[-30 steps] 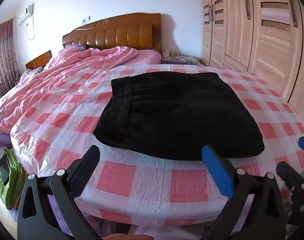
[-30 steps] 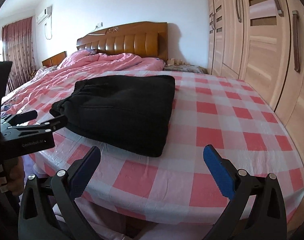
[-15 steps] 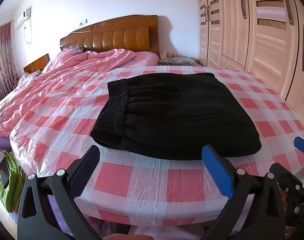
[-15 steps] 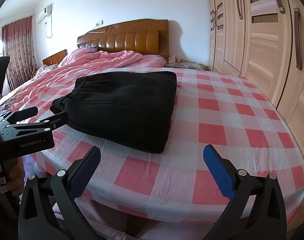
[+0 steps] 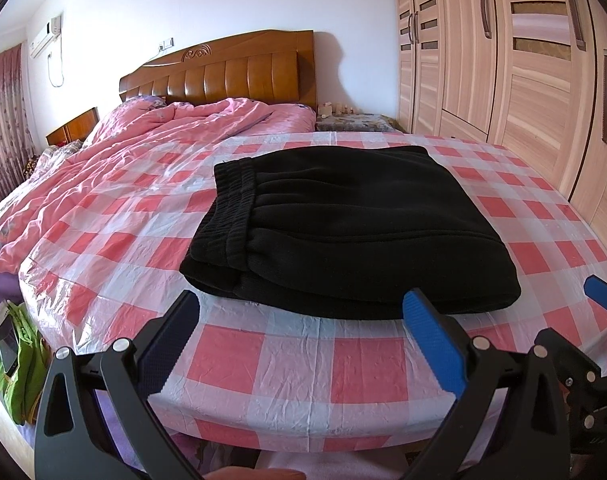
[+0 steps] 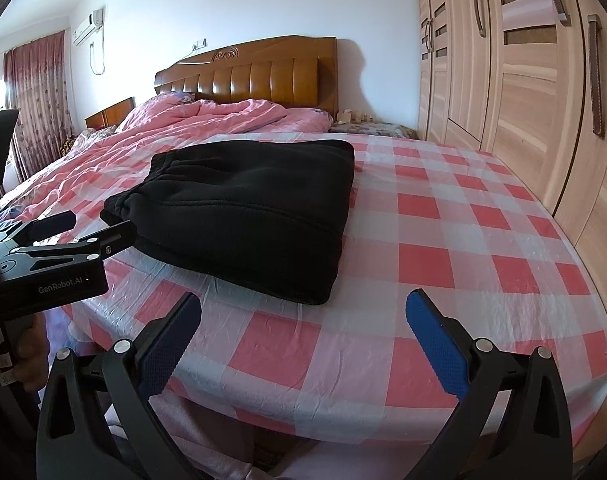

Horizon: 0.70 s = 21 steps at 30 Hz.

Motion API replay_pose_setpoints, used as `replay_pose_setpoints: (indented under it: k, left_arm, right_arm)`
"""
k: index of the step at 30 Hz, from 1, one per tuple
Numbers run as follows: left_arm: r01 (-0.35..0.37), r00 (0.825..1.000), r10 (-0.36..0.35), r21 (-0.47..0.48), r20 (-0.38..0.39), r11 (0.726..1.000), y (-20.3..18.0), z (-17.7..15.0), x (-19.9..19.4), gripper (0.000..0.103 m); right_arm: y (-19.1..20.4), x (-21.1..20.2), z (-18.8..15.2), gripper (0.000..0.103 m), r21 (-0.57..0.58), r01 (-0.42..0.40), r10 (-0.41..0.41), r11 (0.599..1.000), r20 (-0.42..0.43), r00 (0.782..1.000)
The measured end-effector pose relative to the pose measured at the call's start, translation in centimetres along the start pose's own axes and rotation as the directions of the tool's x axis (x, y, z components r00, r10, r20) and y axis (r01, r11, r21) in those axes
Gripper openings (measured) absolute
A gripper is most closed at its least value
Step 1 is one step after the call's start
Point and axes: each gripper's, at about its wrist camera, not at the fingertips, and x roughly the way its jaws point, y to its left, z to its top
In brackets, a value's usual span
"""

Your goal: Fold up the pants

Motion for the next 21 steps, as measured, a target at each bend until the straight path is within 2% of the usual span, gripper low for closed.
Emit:
replay_pose_setpoints:
  k: [21]
  left_arm:
    - [0.002, 1.0, -0.002, 0.001, -0.001, 1.0, -0.1, -0.03, -0.06, 0.101]
  right_arm:
    - [0.18, 0.16, -0.37, 0.099, 0.001, -0.003, 0.003, 1.0, -0.005, 1.0]
